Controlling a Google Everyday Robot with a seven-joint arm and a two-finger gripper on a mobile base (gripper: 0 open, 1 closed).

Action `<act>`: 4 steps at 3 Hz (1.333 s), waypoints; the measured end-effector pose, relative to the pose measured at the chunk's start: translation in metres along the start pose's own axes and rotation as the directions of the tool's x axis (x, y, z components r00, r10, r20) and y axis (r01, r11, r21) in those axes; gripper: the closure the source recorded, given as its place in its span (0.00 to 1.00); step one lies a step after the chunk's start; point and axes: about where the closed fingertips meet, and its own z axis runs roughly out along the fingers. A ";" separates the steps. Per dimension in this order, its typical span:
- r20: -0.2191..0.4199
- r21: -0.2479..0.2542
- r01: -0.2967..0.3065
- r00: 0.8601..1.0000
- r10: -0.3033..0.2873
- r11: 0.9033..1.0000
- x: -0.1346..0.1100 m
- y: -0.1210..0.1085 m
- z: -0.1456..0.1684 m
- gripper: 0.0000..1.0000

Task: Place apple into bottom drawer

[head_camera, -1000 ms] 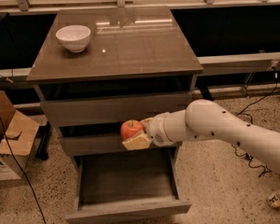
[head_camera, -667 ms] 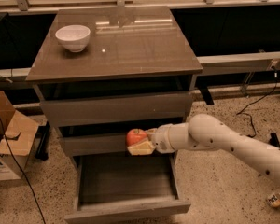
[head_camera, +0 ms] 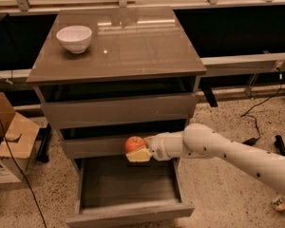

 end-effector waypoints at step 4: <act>-0.037 0.055 -0.275 0.960 0.277 0.960 0.169 -0.075 0.151 1.00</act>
Offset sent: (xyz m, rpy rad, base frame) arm 0.0381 0.0355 -0.1702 -0.0978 0.1062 -0.0167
